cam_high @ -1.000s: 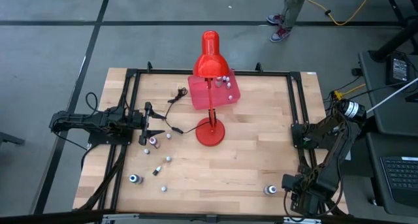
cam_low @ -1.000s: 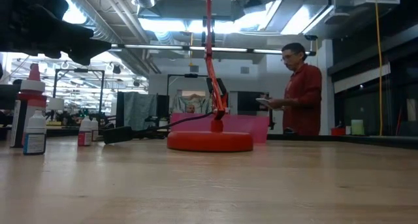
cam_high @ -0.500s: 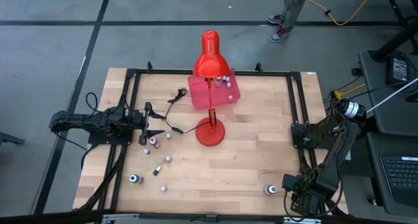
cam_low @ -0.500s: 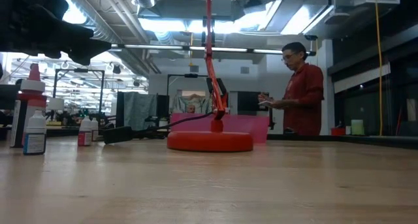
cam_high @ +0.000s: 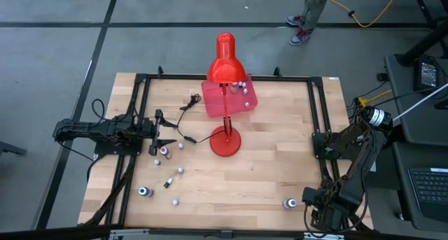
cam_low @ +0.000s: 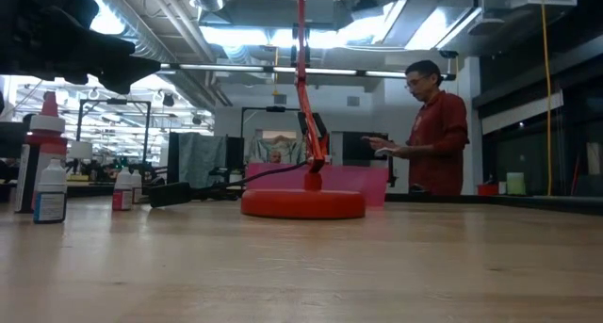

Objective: Pick & Place food coloring
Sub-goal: Put the large yellow food coloring bottle into the red bin

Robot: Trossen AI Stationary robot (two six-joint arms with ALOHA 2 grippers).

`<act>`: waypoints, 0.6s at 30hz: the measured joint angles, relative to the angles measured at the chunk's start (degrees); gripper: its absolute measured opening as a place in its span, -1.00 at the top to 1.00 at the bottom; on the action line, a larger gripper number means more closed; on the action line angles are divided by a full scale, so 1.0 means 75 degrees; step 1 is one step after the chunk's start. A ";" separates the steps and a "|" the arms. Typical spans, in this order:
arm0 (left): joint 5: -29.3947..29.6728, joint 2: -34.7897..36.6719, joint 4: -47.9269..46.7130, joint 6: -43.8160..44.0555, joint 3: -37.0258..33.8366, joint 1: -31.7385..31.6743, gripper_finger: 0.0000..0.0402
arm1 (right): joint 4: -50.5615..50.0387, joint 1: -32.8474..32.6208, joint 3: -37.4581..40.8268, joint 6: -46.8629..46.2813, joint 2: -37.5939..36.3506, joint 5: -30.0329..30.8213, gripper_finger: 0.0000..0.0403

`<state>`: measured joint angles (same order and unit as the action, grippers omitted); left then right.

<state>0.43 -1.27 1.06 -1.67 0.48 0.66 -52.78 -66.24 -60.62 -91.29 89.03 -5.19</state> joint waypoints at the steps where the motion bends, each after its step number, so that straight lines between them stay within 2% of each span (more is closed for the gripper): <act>1: 0.0001 -0.0002 0.0000 0.0000 -0.0001 -0.0001 -0.35 | -0.0007 0.0000 0.0000 0.0000 0.0000 -0.0043 -0.19; 18: 0.0001 -0.0002 0.0000 0.0000 0.0001 0.0001 -0.35 | -0.0486 -0.0184 -0.0210 0.0051 -0.0003 -0.0030 0.04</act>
<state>0.43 -1.28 1.06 -1.67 0.49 0.67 -56.42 -67.61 -62.19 -90.90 89.01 -5.42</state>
